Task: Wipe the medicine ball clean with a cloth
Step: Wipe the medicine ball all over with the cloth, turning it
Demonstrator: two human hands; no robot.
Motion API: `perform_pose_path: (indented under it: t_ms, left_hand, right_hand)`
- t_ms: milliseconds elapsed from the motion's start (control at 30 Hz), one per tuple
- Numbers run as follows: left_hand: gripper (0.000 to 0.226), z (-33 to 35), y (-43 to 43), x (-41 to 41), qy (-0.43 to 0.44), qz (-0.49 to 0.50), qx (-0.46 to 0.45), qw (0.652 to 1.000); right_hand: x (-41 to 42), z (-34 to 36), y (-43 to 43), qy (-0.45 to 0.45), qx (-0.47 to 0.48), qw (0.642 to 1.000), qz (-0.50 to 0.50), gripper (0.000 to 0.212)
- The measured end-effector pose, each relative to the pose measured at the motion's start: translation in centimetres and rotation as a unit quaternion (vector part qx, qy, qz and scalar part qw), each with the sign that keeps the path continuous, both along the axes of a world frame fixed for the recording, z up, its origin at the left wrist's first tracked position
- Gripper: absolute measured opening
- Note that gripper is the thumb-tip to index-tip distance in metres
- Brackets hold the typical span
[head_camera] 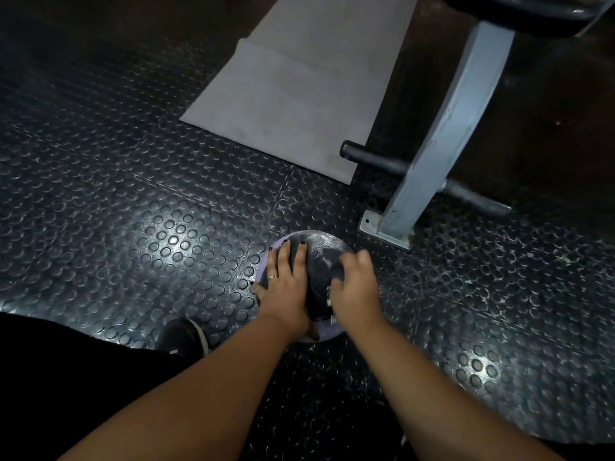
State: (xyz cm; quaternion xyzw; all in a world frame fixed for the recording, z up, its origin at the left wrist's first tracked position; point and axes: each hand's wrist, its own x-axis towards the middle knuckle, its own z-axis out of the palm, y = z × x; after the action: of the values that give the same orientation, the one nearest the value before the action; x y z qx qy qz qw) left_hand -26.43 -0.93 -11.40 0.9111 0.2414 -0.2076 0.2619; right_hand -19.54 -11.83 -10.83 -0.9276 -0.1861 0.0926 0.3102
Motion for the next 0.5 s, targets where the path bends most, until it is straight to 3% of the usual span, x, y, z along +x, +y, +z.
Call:
perform_pose_path:
  t_ms: [200,367,500]
  left_hand:
    - [0.148,-0.2,-0.4,-1.2,-0.005,-0.02,0.027,0.999]
    - [0.154,-0.7,-0.3,-1.6,-0.005,-0.022,0.043,0.999]
    - [0.153,-0.8,-0.6,-2.4,-0.018,-0.039,0.04,0.998]
  right_hand:
    - [-1.3,-0.4,-0.5,-0.027,0.033,0.999,0.004,0.033]
    - [3.3,-0.9,1.3,0.005,-0.03,1.0,0.004,0.031]
    - [7.3,-2.4,1.7,0.082,-0.084,0.993,0.027,0.035]
